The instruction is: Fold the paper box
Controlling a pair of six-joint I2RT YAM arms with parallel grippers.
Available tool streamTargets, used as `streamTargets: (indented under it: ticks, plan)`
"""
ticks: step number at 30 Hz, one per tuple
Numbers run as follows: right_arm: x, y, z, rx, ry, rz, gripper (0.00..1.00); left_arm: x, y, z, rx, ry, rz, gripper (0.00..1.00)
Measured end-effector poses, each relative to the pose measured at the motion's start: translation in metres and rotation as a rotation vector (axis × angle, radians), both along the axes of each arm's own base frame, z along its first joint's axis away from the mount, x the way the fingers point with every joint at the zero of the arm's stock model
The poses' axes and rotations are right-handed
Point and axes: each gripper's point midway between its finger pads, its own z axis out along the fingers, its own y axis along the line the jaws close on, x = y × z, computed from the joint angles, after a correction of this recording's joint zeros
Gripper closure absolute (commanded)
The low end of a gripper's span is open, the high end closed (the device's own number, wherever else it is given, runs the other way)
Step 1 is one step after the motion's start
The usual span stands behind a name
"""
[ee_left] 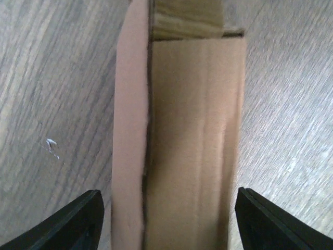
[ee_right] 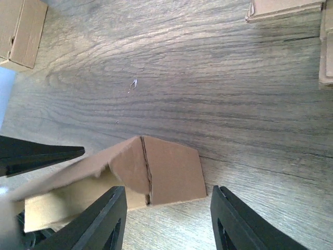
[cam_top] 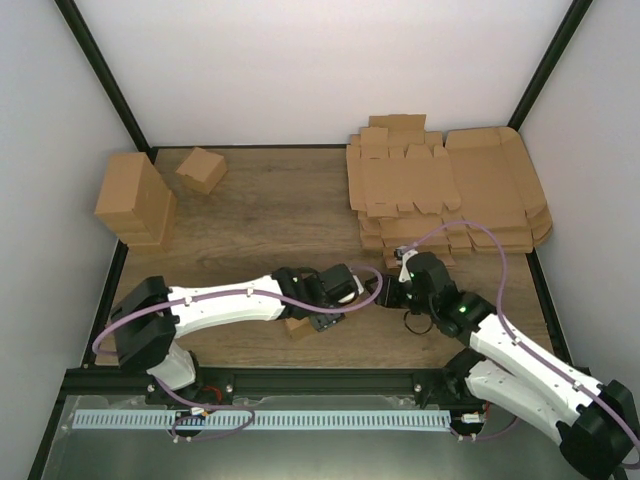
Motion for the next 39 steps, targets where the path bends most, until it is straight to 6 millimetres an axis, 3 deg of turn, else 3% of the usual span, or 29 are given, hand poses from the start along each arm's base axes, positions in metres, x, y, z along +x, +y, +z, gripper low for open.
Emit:
streamTargets:
  ticks: [6,12,18,21,24,27,33,36,39]
  plan:
    - [-0.001,-0.003,0.002,0.011,0.007,-0.012,0.52,0.000,0.000,-0.006,0.039,0.007,-0.024,0.02]
    - [0.000,-0.003,0.001,0.008,0.009,-0.011,0.49,0.005,-0.014,0.018,-0.031,-0.004,0.007,0.00]
    - [0.003,0.001,-0.004,-0.019,0.017,0.015,0.48,0.009,-0.008,0.071,-0.161,-0.035,0.123,0.00]
    - [0.008,0.006,0.006,-0.029,-0.023,0.045,0.47,0.007,0.009,0.102,-0.251,-0.041,0.238,0.09]
    - [0.016,0.012,0.023,-0.037,-0.074,0.074,0.46,-0.001,0.031,0.119,-0.333,0.000,0.376,0.14]
    - [0.024,0.019,0.035,-0.048,-0.122,0.107,0.43,-0.014,0.054,0.115,-0.384,0.072,0.520,0.21]
    - [0.035,0.030,0.039,-0.092,-0.170,0.176,0.38,-0.044,0.096,0.072,-0.425,0.233,0.747,0.40]
    - [0.044,0.037,0.037,-0.121,-0.162,0.197,0.38,-0.055,0.108,0.057,-0.437,0.286,0.812,0.46]
    - [0.052,0.045,0.031,-0.139,-0.148,0.212,0.38,-0.058,0.111,0.053,-0.460,0.309,0.844,0.50]
